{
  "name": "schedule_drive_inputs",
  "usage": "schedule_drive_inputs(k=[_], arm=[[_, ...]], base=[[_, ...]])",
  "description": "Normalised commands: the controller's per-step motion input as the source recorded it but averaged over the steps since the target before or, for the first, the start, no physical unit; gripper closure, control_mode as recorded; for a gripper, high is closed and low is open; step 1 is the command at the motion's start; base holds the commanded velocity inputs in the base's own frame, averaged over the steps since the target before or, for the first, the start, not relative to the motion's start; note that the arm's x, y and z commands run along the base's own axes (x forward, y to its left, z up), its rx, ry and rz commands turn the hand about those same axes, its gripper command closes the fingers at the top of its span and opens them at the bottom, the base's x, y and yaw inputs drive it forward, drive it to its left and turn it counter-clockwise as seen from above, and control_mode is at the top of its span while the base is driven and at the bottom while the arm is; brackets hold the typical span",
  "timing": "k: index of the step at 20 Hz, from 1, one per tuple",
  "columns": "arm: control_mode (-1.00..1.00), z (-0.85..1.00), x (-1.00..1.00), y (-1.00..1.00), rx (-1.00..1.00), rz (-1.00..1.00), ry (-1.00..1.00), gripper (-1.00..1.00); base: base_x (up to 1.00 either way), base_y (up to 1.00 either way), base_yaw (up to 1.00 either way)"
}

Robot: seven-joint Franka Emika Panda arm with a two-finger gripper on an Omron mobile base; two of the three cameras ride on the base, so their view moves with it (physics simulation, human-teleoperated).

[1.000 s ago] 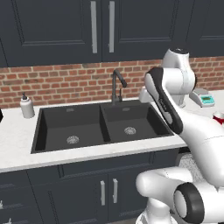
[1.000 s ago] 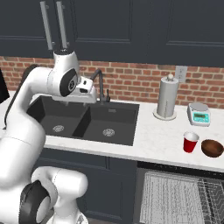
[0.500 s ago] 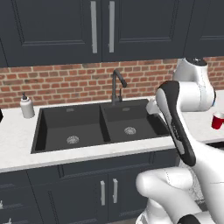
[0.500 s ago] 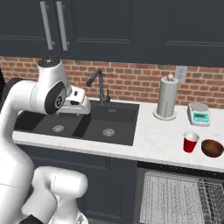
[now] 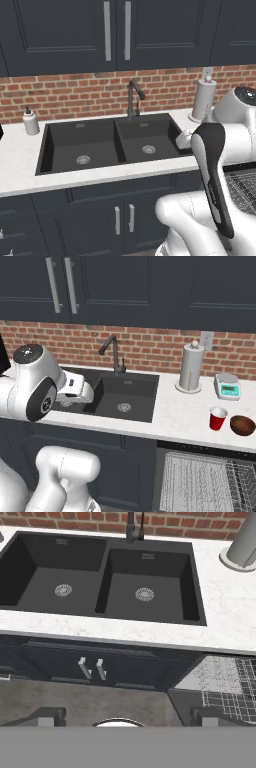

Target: Pick up the cup and bowl from the counter, place them in the dishwasher, and close the dishwasher door.

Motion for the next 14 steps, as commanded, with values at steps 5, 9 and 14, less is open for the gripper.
schedule_drive_inputs(k=[5,9,14], arm=[[1.00,0.00,-0.34,0.00,0.00,0.00,-0.11,-1.00],[1.00,0.00,0.00,0.00,0.00,0.00,0.00,-1.00],[1.00,0.00,0.00,0.00,0.00,0.00,0.00,-1.00]], base=[[-0.03,0.00,0.00],[0.01,0.02,-0.02],[0.22,0.36,-0.30]])
